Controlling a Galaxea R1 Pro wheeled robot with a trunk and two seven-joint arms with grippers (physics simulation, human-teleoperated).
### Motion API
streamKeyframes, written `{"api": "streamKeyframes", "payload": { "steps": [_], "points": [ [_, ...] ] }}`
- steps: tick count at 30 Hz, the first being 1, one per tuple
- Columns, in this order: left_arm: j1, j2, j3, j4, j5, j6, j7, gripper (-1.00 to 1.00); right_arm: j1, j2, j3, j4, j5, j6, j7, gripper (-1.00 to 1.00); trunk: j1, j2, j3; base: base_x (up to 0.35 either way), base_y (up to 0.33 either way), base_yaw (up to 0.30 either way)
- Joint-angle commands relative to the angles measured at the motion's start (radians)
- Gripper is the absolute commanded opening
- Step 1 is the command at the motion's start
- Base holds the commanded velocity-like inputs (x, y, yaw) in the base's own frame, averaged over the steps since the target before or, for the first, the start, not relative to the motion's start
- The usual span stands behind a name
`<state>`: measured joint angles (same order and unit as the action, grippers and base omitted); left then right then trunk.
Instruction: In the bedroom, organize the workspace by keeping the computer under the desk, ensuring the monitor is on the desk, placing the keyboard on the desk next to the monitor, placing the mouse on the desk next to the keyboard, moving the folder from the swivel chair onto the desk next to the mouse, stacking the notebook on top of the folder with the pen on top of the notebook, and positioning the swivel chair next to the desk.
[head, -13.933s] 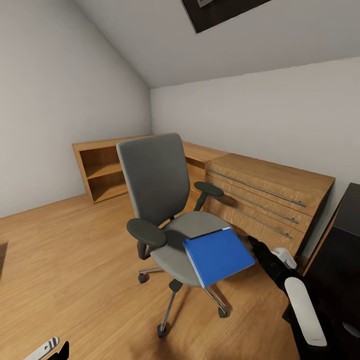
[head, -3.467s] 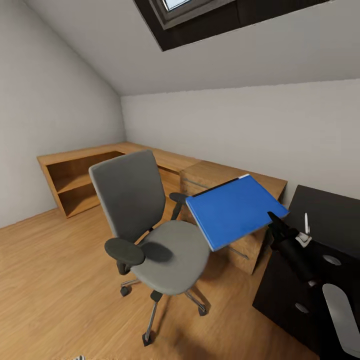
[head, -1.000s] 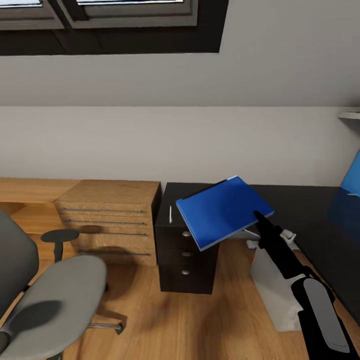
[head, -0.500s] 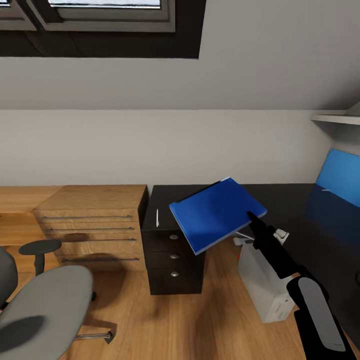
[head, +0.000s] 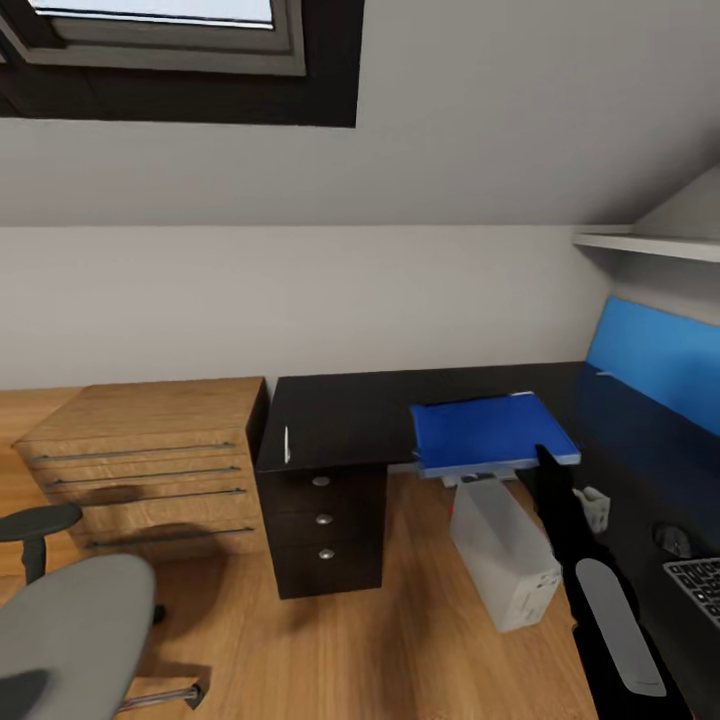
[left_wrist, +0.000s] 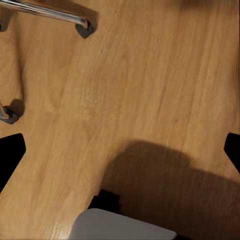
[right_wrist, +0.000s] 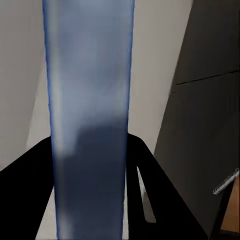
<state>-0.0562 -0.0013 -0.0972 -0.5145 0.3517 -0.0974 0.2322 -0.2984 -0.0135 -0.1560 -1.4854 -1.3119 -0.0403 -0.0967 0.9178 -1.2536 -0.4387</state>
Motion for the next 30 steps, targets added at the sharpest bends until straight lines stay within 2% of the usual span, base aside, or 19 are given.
{"api": "streamKeyframes", "payload": {
  "steps": [1, 5, 6, 8, 9, 11, 13, 14, 15, 17, 21, 25, 28, 30],
  "points": [
    [-0.001, 0.001, -0.008, 0.000, 0.006, -0.005, 0.008, 1.00, -0.001, 0.000, 0.010, 0.008, -0.009, -0.031, -0.009, -1.00, -0.004, 0.007, 0.002, 0.000, 0.000, -0.273],
    [-0.001, -0.006, -0.007, 0.002, -0.007, -0.005, 0.009, 1.00, -0.004, 0.001, 0.054, 0.066, -0.007, -0.186, -0.023, -1.00, -0.019, 0.035, 0.015, 0.000, 0.000, -0.250],
    [-0.001, -0.008, -0.008, 0.002, -0.009, -0.005, 0.009, 1.00, -0.008, 0.001, 0.080, 0.106, -0.006, -0.262, -0.025, -1.00, -0.023, 0.042, 0.018, 0.000, 0.000, -0.206],
    [-0.001, -0.010, -0.008, 0.003, -0.011, -0.005, 0.009, 1.00, -0.030, 0.005, 0.108, 0.167, -0.005, -0.339, -0.025, -1.00, -0.031, 0.056, 0.024, 0.000, 0.000, -0.166],
    [-0.001, -0.011, -0.008, 0.003, -0.012, -0.005, 0.009, 1.00, -0.067, 0.018, 0.127, 0.226, -0.004, -0.390, -0.024, -1.00, -0.035, 0.063, 0.027, 0.000, 0.000, -0.119],
    [-0.001, -0.012, -0.009, 0.003, -0.012, -0.005, 0.009, 1.00, -0.179, 0.057, 0.153, 0.361, -0.001, -0.476, -0.022, -1.00, -0.042, 0.077, 0.034, 0.000, 0.000, -0.106],
    [-0.001, -0.012, -0.009, 0.004, -0.012, -0.005, 0.009, 1.00, -0.238, 0.078, 0.160, 0.434, 0.000, -0.512, -0.022, -1.00, -0.050, 0.091, 0.040, 0.000, 0.000, -0.103],
    [-0.001, -0.012, -0.009, 0.004, -0.013, -0.005, 0.009, 1.00, -0.313, 0.100, 0.165, 0.544, 0.001, -0.565, -0.021, -1.00, -0.054, 0.098, 0.043, 0.000, 0.000, -0.101],
    [-0.001, -0.012, -0.009, 0.004, -0.013, -0.005, 0.008, 1.00, -0.351, 0.108, 0.168, 0.604, 0.001, -0.604, -0.018, -1.00, -0.058, 0.105, 0.046, 0.000, 0.000, -0.100],
    [-0.001, -0.017, -0.009, 0.004, -0.013, -0.005, 0.008, 1.00, -0.395, 0.118, 0.168, 0.678, -0.002, -0.689, -0.016, -1.00, -0.061, 0.112, 0.049, 0.000, 0.000, -0.098],
    [-0.001, -0.035, -0.007, 0.004, -0.018, -0.005, 0.005, 1.00, -0.420, 0.123, 0.149, 0.723, -0.021, -0.823, -0.017, -1.00, -0.061, 0.112, 0.049, 0.000, 0.000, -0.120],
    [-0.001, -0.039, -0.012, 0.004, -0.034, -0.006, 0.004, 1.00, -0.424, 0.124, 0.138, 0.730, -0.066, -0.855, -0.019, -1.00, -0.061, 0.112, 0.049, 0.000, 0.000, -0.087],
    [-0.001, -0.040, -0.016, 0.004, -0.043, -0.007, 0.003, 1.00, -0.424, 0.125, 0.136, 0.730, -0.153, -0.864, -0.018, -1.00, -0.061, 0.112, 0.049, 0.000, 0.000, -0.023],
    [-0.001, -0.043, -0.018, 0.004, -0.046, -0.007, 0.003, 1.00, -0.424, 0.123, 0.134, 0.731, -0.188, -0.864, -0.018, -1.00, -0.061, 0.112, 0.049, 0.000, 0.000, -0.007]
  ]
}}
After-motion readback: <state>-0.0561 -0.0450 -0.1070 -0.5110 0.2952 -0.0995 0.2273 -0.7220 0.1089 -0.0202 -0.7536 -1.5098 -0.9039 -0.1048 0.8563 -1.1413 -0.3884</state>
